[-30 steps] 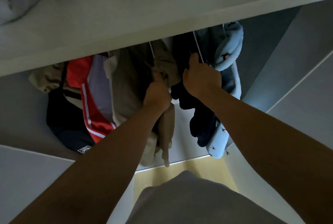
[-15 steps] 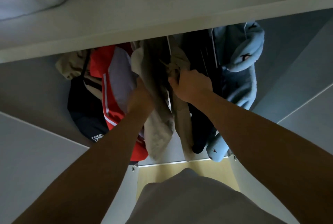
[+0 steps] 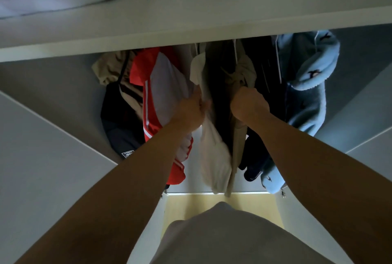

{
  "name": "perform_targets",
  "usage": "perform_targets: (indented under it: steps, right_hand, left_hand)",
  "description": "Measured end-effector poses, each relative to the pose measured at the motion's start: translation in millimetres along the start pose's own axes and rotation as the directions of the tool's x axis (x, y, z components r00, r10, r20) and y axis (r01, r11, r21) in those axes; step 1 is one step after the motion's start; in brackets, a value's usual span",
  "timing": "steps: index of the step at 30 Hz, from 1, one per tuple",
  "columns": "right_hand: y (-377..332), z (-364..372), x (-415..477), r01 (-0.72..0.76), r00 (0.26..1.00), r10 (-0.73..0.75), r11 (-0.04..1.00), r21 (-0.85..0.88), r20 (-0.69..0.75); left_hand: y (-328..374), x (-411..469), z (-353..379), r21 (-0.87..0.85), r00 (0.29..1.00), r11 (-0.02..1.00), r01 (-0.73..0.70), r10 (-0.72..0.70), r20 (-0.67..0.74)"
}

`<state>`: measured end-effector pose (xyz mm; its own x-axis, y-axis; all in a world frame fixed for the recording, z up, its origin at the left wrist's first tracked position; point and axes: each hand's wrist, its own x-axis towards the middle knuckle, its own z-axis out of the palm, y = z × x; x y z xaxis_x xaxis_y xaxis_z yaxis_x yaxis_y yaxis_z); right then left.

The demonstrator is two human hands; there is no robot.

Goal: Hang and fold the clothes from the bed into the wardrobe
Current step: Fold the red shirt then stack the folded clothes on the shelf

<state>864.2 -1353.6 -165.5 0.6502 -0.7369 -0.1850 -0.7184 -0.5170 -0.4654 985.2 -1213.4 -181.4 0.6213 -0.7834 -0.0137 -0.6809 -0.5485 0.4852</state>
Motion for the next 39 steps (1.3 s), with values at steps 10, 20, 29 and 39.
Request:
perform_targets:
  steps: [10,20,29,39]
  right_hand:
    - [11.8,-6.7,-5.4,-0.05,0.996,0.049,0.999,-0.012,-0.072]
    - [21.9,-15.4,-9.6,-0.021,0.996,0.008,0.987,-0.157,-0.087]
    - [-46.8,13.6,-43.5,0.3,0.94,-0.323,0.935,-0.189,-0.108]
    - [-78.0,39.6,-134.3,0.391,0.903,-0.406,0.912,-0.122,-0.138]
  left_hand:
    - [-53.9,-30.5,-17.4,0.088,0.938,0.958,0.273,-0.245,-0.244]
    - [-20.4,-25.2,4.3,-0.039,0.955,0.967,0.253,-0.256,-0.153]
    - [-47.6,-138.4,-20.0,-0.125,0.764,0.84,0.528,-0.534,-0.363]
    - [-65.4,-284.7,-61.0,-0.123,0.61,0.813,0.569,-0.518,-0.6]
